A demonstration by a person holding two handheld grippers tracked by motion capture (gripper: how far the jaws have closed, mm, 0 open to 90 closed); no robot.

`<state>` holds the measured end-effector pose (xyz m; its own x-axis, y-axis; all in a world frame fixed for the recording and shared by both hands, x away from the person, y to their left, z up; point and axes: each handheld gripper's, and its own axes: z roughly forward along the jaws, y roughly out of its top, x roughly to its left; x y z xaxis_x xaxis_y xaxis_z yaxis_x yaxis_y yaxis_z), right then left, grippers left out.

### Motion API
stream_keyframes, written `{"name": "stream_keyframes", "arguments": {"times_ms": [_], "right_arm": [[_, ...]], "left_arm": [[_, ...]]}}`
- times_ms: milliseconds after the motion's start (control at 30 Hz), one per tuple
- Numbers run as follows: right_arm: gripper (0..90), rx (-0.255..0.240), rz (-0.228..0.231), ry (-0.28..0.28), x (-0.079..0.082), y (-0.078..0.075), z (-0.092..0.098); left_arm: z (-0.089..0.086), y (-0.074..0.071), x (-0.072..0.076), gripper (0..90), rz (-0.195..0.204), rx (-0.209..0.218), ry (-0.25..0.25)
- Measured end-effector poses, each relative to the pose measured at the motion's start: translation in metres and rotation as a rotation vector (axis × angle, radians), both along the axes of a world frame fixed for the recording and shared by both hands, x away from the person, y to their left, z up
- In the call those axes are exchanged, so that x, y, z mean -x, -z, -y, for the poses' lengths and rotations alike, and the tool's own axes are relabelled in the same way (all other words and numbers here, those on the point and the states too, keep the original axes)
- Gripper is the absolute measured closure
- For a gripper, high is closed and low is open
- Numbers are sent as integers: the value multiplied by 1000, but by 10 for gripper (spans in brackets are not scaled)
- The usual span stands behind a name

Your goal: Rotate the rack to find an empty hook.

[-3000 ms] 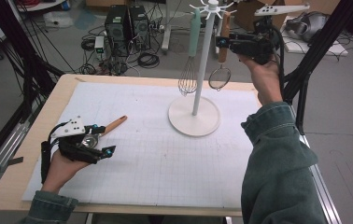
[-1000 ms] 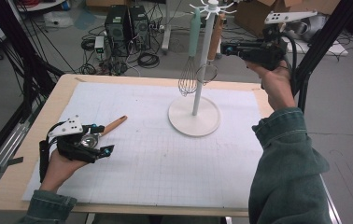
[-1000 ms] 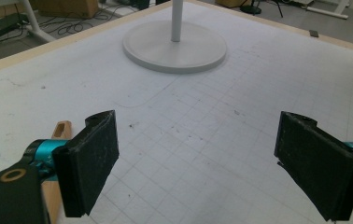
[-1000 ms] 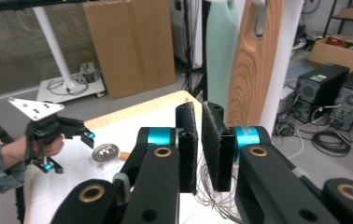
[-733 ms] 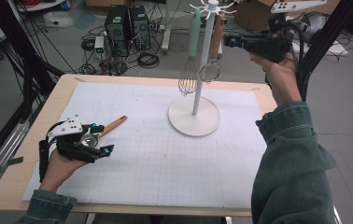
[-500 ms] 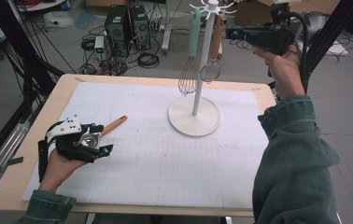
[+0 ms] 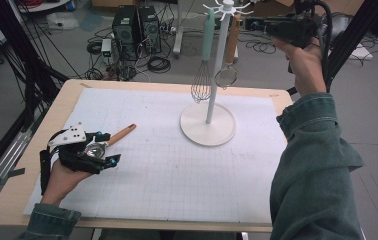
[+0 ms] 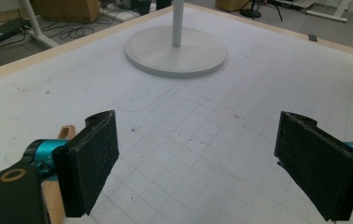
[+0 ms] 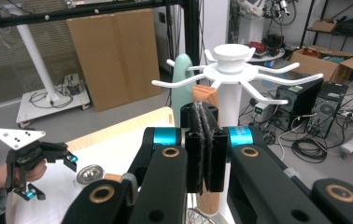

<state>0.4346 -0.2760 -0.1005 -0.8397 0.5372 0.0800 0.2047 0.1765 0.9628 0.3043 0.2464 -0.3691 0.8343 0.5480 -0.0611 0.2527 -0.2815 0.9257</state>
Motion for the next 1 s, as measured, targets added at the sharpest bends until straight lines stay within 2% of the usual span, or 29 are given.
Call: {"name": "stream_keyframes", "arguments": {"times_ms": [333, 1000], "right_arm": [[895, -4, -7, -11, -6, 3, -9], [898, 42, 27, 8, 2, 2, -46]], "left_arm": [[0, -1, 1, 142, 0, 5, 1], [1, -2, 2, 143, 4, -4, 1]]}}
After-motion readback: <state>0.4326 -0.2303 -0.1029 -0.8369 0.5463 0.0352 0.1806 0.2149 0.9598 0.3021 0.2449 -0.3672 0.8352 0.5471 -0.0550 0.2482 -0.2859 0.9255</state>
